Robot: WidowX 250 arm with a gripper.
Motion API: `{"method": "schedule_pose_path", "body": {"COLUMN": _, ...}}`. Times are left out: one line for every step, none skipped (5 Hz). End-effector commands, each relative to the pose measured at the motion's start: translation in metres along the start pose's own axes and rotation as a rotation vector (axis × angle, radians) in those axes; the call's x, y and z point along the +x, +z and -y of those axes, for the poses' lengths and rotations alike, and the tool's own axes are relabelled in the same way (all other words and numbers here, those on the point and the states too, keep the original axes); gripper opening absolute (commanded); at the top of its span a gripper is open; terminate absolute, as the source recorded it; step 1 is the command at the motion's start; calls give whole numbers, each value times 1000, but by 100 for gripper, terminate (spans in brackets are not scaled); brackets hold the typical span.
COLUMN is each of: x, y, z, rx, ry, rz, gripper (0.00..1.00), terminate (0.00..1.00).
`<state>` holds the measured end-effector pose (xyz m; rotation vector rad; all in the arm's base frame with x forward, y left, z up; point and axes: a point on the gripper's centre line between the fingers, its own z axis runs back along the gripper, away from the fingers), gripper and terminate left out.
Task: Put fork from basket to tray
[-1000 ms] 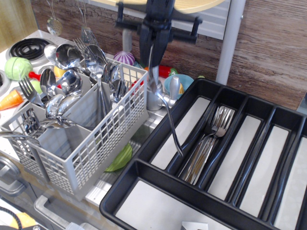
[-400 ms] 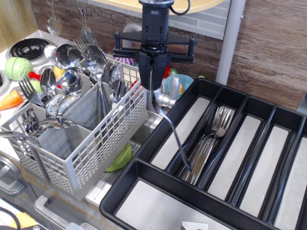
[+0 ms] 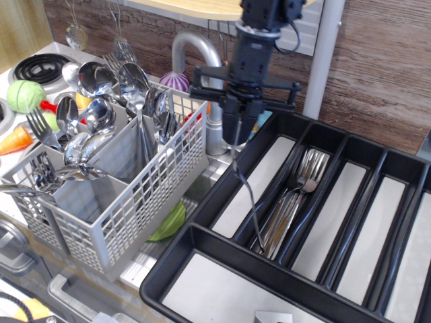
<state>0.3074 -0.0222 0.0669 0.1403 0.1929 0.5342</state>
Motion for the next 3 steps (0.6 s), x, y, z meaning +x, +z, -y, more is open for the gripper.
{"method": "schedule_pose_path", "body": {"x": 17, "y": 7, "z": 32, "rx": 5, "ry": 4, "rz": 142, "gripper": 0, "terminate": 0}}
{"method": "schedule_pose_path", "body": {"x": 28, "y": 15, "z": 43, "rx": 11, "ry": -7, "rz": 243, "gripper": 0, "terminate": 0}}
{"method": "schedule_pose_path", "body": {"x": 28, "y": 15, "z": 43, "rx": 11, "ry": -7, "rz": 243, "gripper": 100, "terminate": 100}}
